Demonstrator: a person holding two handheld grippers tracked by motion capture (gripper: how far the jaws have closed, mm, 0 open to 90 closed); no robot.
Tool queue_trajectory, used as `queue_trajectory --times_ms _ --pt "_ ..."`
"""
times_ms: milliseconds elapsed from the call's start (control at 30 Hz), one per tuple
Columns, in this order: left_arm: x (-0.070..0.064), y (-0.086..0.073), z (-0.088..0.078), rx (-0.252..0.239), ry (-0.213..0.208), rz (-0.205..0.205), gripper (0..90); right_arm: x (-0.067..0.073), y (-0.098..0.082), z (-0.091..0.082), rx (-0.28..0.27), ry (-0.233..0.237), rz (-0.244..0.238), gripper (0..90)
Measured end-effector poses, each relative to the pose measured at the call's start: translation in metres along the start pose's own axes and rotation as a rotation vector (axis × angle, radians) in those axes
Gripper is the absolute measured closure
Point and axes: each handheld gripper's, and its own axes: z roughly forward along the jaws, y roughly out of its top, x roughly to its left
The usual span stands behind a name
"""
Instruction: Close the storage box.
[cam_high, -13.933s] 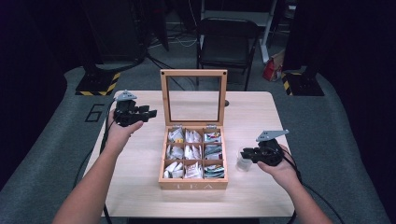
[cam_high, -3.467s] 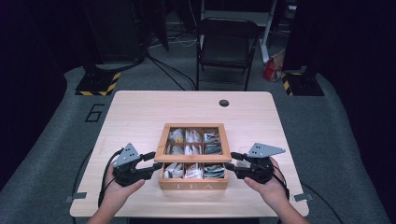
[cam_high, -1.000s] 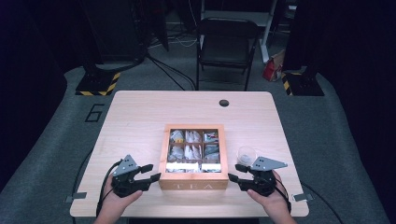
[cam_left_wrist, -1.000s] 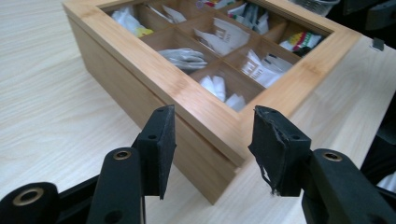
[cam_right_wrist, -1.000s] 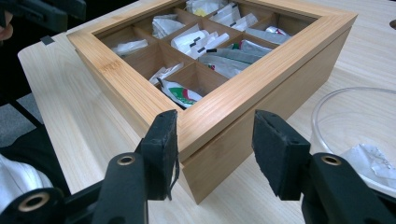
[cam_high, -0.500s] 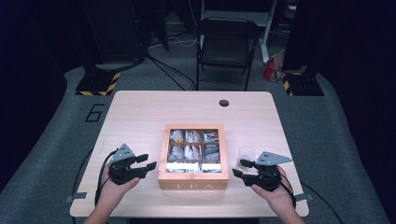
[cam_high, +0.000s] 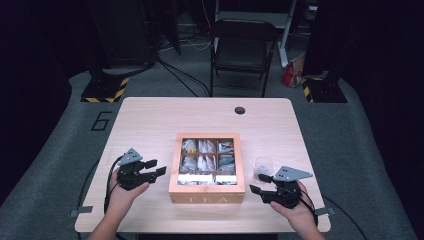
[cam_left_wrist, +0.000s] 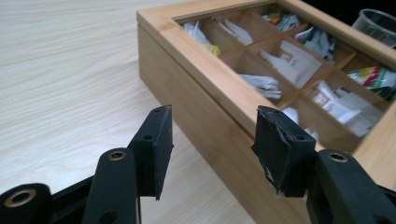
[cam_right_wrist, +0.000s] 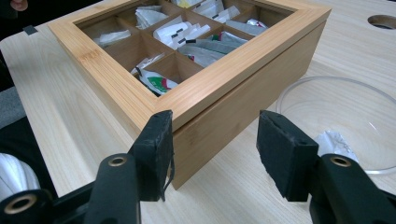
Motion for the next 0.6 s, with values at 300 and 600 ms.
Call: queue_trajectory --times_ms 300,600 --pt "0.008 -0.008 0.001 -0.008 0.040 -0.010 46.2 0.003 -0.008 0.004 0.001 -0.006 -0.008 44.6" --pt "0.016 -0.014 -0.005 -0.014 0.050 -0.025 45.5 0.001 -0.013 0.009 0.011 -0.005 -0.011 44.3"
